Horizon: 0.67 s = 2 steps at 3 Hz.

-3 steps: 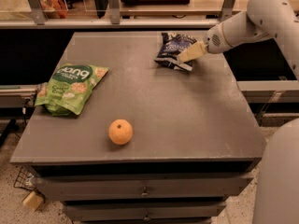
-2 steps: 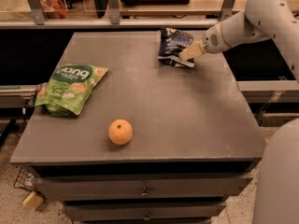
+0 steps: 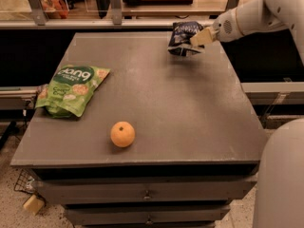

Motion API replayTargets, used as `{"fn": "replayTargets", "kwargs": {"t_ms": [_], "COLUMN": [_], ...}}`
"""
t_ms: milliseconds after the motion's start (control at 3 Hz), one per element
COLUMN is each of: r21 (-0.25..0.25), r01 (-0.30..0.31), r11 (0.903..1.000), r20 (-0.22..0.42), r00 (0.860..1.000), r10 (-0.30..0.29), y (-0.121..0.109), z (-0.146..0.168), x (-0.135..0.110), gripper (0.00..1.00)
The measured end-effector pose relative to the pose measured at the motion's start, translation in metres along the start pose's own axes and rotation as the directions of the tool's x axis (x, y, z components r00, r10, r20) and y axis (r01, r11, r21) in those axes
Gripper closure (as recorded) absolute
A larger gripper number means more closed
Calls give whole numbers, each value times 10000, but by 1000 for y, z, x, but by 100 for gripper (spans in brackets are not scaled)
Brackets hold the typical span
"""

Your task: Pick blue chip bag

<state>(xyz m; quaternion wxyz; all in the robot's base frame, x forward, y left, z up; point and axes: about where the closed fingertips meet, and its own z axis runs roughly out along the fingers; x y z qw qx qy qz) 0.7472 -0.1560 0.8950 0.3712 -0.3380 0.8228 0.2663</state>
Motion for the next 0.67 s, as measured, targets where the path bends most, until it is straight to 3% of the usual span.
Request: {"fn": "replayTargets", "kwargs": {"t_ms": [333,667], "r21": [-596,-695], "r01": [719,1099], "r11": [9956,9915], "r20": [701,1019], "r00": [9952,9895], "r10": [-676,-1026], "y": [12,19], "z": [-35,-53], "x": [-26,-42], "gripper": [100,100]}}
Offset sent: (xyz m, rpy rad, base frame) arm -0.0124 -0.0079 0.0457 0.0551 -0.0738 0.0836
